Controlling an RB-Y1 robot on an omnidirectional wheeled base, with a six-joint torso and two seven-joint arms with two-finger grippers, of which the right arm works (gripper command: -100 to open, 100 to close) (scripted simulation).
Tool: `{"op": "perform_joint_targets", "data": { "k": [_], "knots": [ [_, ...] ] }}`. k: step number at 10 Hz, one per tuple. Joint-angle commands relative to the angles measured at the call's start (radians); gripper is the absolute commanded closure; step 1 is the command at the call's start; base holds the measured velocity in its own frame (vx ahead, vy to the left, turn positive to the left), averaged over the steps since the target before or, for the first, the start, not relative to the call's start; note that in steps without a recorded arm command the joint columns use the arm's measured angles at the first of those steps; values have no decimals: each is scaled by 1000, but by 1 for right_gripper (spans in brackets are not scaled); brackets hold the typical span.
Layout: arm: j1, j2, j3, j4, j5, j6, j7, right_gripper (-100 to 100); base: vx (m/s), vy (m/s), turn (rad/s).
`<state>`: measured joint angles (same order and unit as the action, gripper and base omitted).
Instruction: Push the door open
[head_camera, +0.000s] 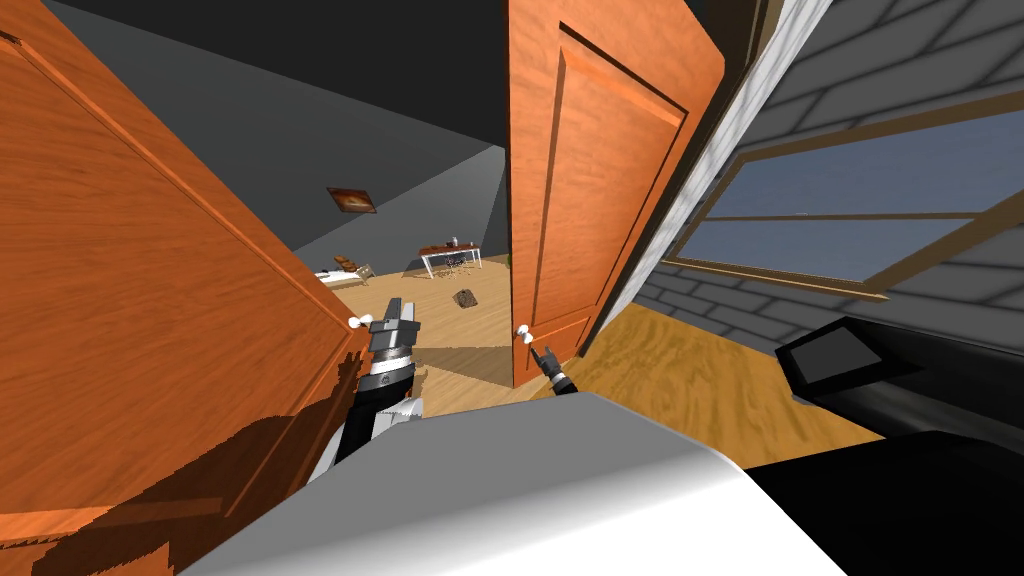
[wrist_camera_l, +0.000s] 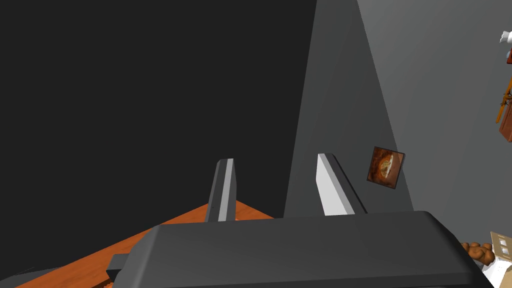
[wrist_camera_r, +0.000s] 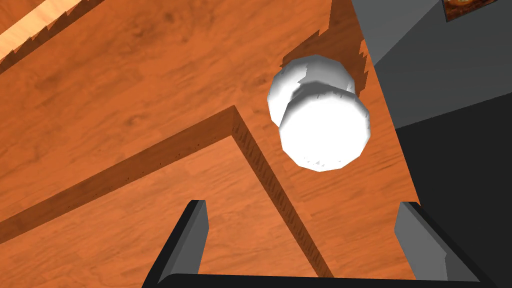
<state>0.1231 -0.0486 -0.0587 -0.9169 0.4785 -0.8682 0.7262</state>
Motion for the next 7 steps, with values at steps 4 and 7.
{"op": "perform_joint_targets", "data": {
  "k": [4, 7],
  "knots": [
    [-37, 5, 6, 32, 2, 13, 109, -100, -60, -9, -33],
    [-63, 11, 12, 51, 4, 24, 190, -100, -61, -8, -36]
  ]
}}
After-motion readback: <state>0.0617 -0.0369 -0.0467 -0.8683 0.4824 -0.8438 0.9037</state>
